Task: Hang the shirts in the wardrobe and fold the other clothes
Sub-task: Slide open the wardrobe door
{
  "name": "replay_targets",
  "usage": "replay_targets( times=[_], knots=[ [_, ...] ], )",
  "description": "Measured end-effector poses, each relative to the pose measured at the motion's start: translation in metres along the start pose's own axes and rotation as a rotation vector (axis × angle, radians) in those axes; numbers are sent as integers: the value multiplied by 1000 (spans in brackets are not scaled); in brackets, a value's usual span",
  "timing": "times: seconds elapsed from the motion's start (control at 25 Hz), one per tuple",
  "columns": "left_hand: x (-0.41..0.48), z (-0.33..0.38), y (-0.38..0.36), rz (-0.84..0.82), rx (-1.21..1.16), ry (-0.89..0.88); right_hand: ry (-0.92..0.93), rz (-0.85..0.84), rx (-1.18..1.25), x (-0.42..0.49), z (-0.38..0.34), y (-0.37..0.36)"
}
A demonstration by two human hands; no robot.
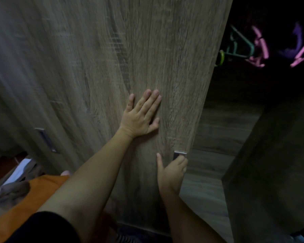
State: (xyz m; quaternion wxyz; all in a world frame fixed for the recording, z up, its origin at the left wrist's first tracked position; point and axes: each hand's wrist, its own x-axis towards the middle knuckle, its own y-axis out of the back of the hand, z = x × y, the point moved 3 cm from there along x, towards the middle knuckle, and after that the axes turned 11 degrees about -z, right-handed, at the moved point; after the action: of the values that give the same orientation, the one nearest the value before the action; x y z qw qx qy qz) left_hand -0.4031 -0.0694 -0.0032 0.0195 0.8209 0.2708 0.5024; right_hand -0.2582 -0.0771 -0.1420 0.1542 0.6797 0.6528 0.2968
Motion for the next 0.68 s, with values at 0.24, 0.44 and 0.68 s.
replay_targets(
  times=[0.24, 0.44, 0.68],
  knots=[
    [-40, -65, -8, -22, 28, 12, -18, -40, 61, -24, -44, -54],
    [-59, -102, -11, -53, 40, 2, -15, -11, 32, -40, -73, -83],
    [-58, -105, -11, -91, 25, 9, -5, 35, 41, -40, -75, -89]
  ],
)
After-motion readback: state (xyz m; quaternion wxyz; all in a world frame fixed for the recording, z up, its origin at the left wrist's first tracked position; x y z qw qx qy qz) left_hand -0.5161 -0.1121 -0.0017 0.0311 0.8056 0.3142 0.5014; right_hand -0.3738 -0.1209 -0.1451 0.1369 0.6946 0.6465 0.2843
